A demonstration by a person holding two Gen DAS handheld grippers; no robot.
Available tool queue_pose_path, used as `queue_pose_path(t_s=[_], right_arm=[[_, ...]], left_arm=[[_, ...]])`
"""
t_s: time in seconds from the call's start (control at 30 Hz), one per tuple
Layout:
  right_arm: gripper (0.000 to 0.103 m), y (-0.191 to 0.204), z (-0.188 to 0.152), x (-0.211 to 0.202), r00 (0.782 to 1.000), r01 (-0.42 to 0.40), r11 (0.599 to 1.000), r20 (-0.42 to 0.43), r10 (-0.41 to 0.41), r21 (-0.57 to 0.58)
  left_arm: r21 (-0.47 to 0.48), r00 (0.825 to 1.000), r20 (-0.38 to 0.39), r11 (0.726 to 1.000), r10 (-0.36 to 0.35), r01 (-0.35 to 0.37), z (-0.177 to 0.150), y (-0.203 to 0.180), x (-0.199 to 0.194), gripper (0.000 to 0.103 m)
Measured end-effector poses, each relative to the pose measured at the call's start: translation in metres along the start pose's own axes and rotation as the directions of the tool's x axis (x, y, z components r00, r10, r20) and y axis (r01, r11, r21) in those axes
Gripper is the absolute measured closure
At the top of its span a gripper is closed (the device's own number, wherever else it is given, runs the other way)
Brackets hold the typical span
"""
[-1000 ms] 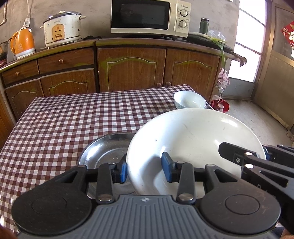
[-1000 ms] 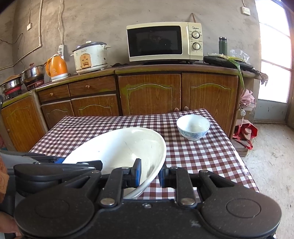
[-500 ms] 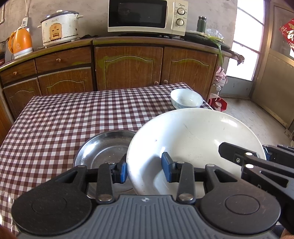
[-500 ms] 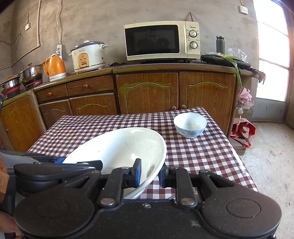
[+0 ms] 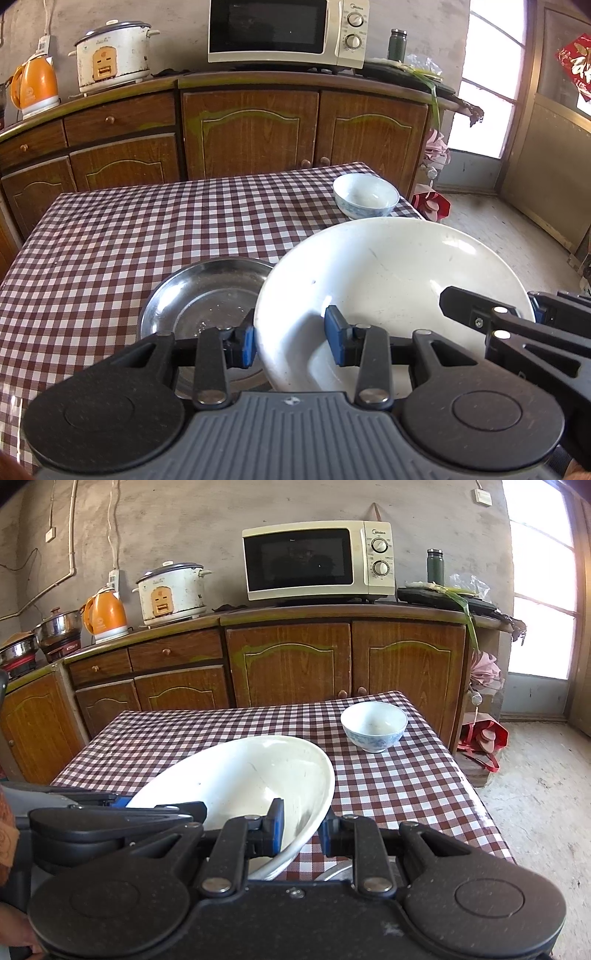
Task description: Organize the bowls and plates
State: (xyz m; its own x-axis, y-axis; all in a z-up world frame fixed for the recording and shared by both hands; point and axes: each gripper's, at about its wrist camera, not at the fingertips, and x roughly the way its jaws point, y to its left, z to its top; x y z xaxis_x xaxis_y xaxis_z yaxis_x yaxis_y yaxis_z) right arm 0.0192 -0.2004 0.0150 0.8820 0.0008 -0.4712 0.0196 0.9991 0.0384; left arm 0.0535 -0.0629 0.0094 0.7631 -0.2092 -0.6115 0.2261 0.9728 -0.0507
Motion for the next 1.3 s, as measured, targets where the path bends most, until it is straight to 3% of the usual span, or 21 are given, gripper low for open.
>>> queue_pose_path(t_s=[1.3], right_arm=[[0.078,-0.035,-0.022,-0.020,0.998,0.064,0.996,-0.021,-0.063,0.066]], left_arm=[[0.076,0.997,-0.033,0.994,-0.075,0.077,-0.014,-0.031,0.011,0.065]])
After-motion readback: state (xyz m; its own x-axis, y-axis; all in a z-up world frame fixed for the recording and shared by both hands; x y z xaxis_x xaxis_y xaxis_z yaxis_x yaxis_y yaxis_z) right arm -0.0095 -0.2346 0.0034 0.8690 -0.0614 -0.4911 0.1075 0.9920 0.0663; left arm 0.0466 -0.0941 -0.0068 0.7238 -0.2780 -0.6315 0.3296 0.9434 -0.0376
